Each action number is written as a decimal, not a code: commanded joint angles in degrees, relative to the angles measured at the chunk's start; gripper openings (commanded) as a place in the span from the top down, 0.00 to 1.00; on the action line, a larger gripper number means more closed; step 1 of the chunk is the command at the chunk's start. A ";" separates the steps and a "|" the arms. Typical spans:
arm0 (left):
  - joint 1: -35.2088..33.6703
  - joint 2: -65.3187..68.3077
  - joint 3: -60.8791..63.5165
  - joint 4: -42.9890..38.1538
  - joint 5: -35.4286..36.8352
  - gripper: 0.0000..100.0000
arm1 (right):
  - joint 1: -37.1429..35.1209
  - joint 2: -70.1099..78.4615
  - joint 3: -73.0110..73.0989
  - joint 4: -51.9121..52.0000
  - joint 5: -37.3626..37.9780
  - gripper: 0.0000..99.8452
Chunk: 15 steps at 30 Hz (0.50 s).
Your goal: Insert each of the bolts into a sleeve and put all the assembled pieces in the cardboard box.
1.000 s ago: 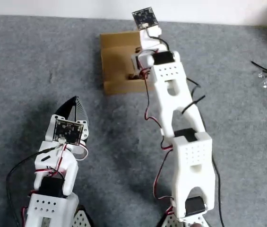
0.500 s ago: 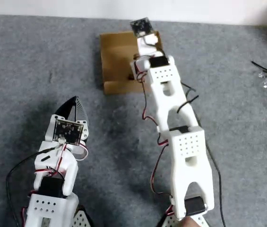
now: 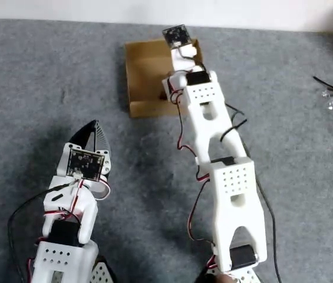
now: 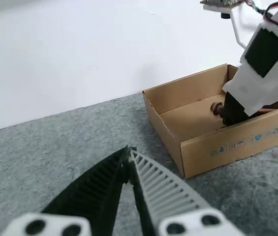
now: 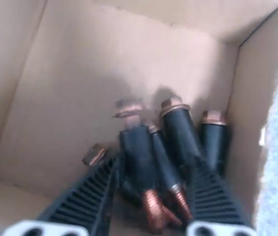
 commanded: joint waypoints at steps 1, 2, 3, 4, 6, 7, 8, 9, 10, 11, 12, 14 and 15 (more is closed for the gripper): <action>1.19 -0.04 1.54 -1.05 -0.44 0.99 | 0.40 -1.71 -3.12 1.45 -0.44 0.77; 1.54 -0.04 1.54 -0.97 -0.44 0.99 | 0.48 -1.80 -3.12 1.45 -0.44 0.77; 1.71 -0.04 1.54 -0.97 -0.53 0.99 | 0.66 -1.80 -3.12 1.45 -0.44 0.77; 1.71 -0.04 1.54 -0.97 -0.53 0.99 | 0.75 -1.80 -3.12 1.54 -0.44 0.77; 1.63 -0.04 1.54 -0.97 -0.53 0.99 | 0.75 -1.80 -3.74 3.21 -0.44 0.77; 1.63 -0.04 1.54 -0.97 -0.53 0.99 | 0.75 -1.80 -5.32 4.62 -0.44 0.77; 1.63 -0.04 1.54 -1.05 -0.53 0.99 | 0.75 -1.80 -7.16 6.55 -0.44 0.77; 1.63 -0.04 1.54 -1.05 -0.53 0.99 | 0.75 -1.71 -9.19 8.40 -0.44 0.77; 1.63 -0.04 1.54 -1.05 -0.53 0.99 | 0.75 -1.71 -11.56 10.33 -0.44 0.77; 1.63 -0.04 1.54 -1.05 -0.53 0.99 | 0.75 -1.71 -14.46 12.35 -0.44 0.77; 1.63 -0.04 1.54 -1.05 -0.53 0.99 | 0.75 -1.71 -17.54 14.55 -0.44 0.77; 1.63 -0.04 1.54 -1.05 -0.53 0.99 | 0.75 -1.63 -24.13 19.47 -0.44 0.77; 1.63 -0.04 1.54 -1.05 -0.53 0.99 | 0.75 -1.45 -27.56 22.02 -0.53 0.77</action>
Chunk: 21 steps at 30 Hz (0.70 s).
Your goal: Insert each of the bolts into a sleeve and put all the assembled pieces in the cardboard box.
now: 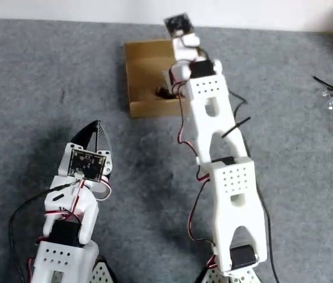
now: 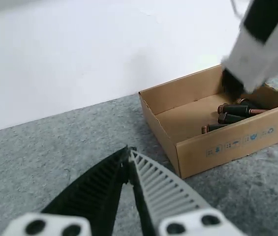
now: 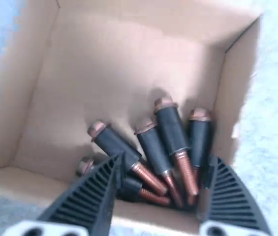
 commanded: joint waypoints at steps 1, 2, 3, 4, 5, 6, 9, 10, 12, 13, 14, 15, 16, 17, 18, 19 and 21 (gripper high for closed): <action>0.84 -0.04 1.54 -1.05 -0.53 0.99 | 0.66 -1.36 -14.37 9.45 -0.70 0.77; 0.84 -0.04 1.54 -1.05 -0.53 0.99 | 0.66 -1.36 -18.15 12.26 -0.79 0.77; 0.84 -0.04 1.54 -1.05 -0.53 0.99 | 0.48 -1.27 -21.58 14.73 -0.79 0.77; 0.84 -0.04 1.54 -1.05 -0.53 0.99 | 0.40 -1.27 -24.66 16.92 -0.79 0.77; 0.84 -0.04 1.54 -1.05 -0.53 0.99 | 0.31 -1.27 -27.82 19.38 -0.79 0.77; 0.84 -0.04 1.54 -1.05 -0.53 0.99 | 0.31 -1.27 -30.55 21.49 -0.79 0.77; 0.84 -0.04 1.54 -0.88 -0.53 0.99 | 0.22 -1.27 -37.85 27.38 -0.79 0.77; 0.84 -0.04 1.54 -0.88 -0.53 0.99 | 0.22 -1.80 -39.52 28.79 -0.79 0.77; 0.84 -0.04 1.54 -0.88 -0.53 0.99 | 0.66 -1.89 -40.92 29.05 -0.79 0.77; 0.84 -0.04 1.54 -0.88 -0.53 0.99 | 1.27 -1.89 -40.48 29.05 -0.79 0.77; 0.84 -0.04 1.54 -0.88 -0.53 0.99 | 2.07 -1.89 -40.31 29.05 -0.79 0.77; 0.84 -0.04 1.54 -0.88 -0.53 0.99 | 2.42 -1.98 -40.31 29.05 -0.79 0.77; 0.84 -0.04 1.54 -0.79 -0.53 0.99 | 2.59 -2.33 -40.22 29.05 -0.79 0.77; 0.84 -0.04 1.54 -0.79 -0.53 0.99 | 2.59 -3.38 -40.13 29.05 -0.79 0.77; 0.84 -0.04 1.54 -0.79 -0.53 0.99 | 2.68 -4.62 -40.13 29.05 -0.79 0.77; 0.84 -0.04 1.54 -0.79 -0.53 0.99 | 2.68 -5.93 -40.13 29.05 -0.79 0.77; 0.84 -0.04 1.54 -0.79 -0.53 0.99 | 2.42 -9.01 -40.13 29.05 -0.79 0.77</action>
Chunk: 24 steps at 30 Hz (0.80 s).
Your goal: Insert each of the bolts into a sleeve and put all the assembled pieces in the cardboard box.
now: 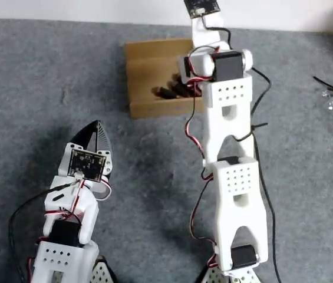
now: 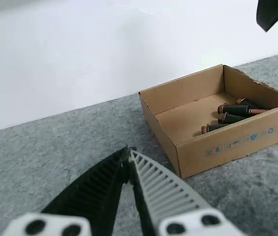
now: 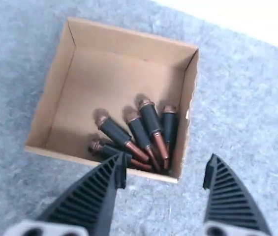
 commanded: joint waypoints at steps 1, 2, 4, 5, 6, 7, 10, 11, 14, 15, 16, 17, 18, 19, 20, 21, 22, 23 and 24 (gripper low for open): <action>0.84 -0.04 1.54 -0.88 -0.53 0.99 | 0.40 -9.45 -7.78 1.27 -0.62 0.77; 0.84 -0.04 1.54 -0.88 -0.53 0.99 | 0.40 -10.95 -7.78 1.27 -0.62 0.77; 0.84 -0.04 1.54 -0.88 -0.53 0.99 | 0.31 -13.58 -7.69 1.36 -0.62 0.77; 0.84 -0.04 1.54 -0.88 -0.53 0.99 | 0.40 -14.90 -7.43 1.36 -0.62 0.77; 0.84 -0.04 1.54 -0.97 -0.53 0.99 | 0.57 -16.22 -6.46 1.36 -0.62 0.77; 0.84 -0.04 1.54 -0.97 -0.53 0.99 | 0.66 -17.80 -4.97 1.36 -0.62 0.77; 0.84 -0.04 1.54 -0.79 -0.53 0.99 | 0.48 -23.87 2.59 1.36 -0.62 0.77; 0.84 -0.04 1.54 -0.79 -0.53 0.99 | 0.40 -26.33 6.02 1.36 -0.62 0.77; 0.84 -0.04 1.54 -0.79 -0.53 0.99 | -0.57 -34.77 17.27 1.36 -0.62 0.77; 0.84 -0.04 1.54 -0.79 -0.53 0.99 | -0.75 -37.85 20.97 1.36 -0.62 0.77; 0.84 -0.04 1.54 -0.79 -0.53 0.99 | -0.84 -40.75 24.92 1.27 -0.62 0.77; 0.84 -0.04 1.54 -0.79 -0.53 0.99 | -0.92 -43.65 28.88 1.27 -0.62 0.77; 0.84 -0.04 1.54 -0.79 -0.53 0.99 | -0.92 -46.37 32.66 1.27 -0.62 0.77; 0.84 -0.04 1.54 -0.79 -0.53 0.99 | -0.92 -48.84 36.53 1.27 -0.62 0.77; 0.84 -0.04 1.54 -0.79 -0.53 0.99 | -0.92 -51.21 40.13 1.19 -0.62 0.77; 0.84 -0.04 1.54 -0.79 -0.53 0.99 | -0.84 -53.41 44.00 0.92 -0.62 0.77; 0.84 -0.04 1.54 -0.79 -0.53 0.99 | -0.84 -55.52 47.60 0.92 -0.62 0.77; 0.84 -0.04 1.54 -0.79 -0.53 0.99 | -0.75 -57.54 51.03 0.75 -0.62 0.77; 0.84 -0.04 1.54 -0.70 -0.53 0.99 | -0.75 -59.38 54.46 0.04 -0.62 0.77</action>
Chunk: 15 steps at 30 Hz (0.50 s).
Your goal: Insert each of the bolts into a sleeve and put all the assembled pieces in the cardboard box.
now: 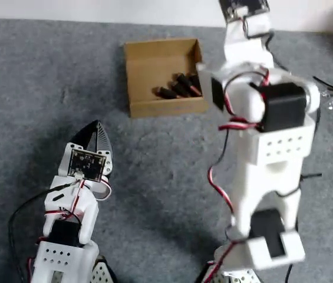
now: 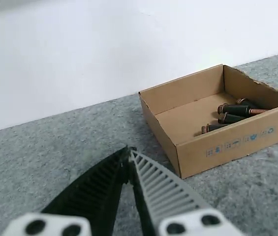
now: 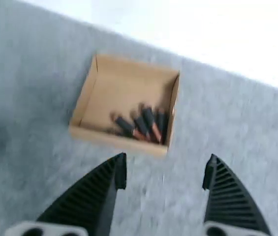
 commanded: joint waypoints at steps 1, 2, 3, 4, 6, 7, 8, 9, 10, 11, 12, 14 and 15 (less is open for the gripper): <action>0.84 -0.04 1.54 -0.70 -0.53 0.99 | -0.48 -9.01 12.00 -0.75 -0.62 0.77; 0.84 -0.04 1.54 -0.70 -0.53 0.99 | -0.48 -11.12 15.34 -1.54 -0.62 0.77; 0.84 -0.04 1.54 -0.70 -0.53 0.99 | -0.48 -13.05 18.77 -2.68 -0.62 0.77; 0.84 -0.04 1.54 -0.70 -0.53 0.99 | -0.48 -15.25 22.64 -4.00 -0.62 0.77; 0.84 -0.04 1.54 -0.70 -0.53 0.99 | -0.48 -20.00 31.16 -7.69 -0.53 0.77; 0.84 -0.04 1.54 -0.70 -0.53 0.99 | -0.48 -22.55 35.74 -9.98 -0.44 0.77; 0.84 -0.04 1.54 -0.70 -0.53 0.99 | -0.48 -25.19 40.75 -12.53 -0.35 0.77; 0.84 -0.04 1.54 -0.70 -0.53 0.99 | -0.48 -27.74 45.76 -15.34 -0.26 0.77; 0.84 -0.04 1.54 -0.70 -0.53 0.99 | -0.48 -30.46 51.12 -18.33 -0.18 0.77; 0.84 -0.04 1.54 -0.70 -0.53 0.99 | -0.48 -33.19 56.48 -21.41 -0.18 0.77; 0.84 -0.04 1.54 -0.70 -0.53 0.99 | -0.48 -35.91 61.58 -24.40 -0.18 0.77; 0.84 -0.04 1.54 -0.70 -0.53 0.99 | -0.40 -41.01 71.60 -30.11 -0.09 0.77; 0.84 -0.04 1.54 -0.70 -0.53 0.99 | -0.31 -43.38 76.26 -32.75 -0.09 0.77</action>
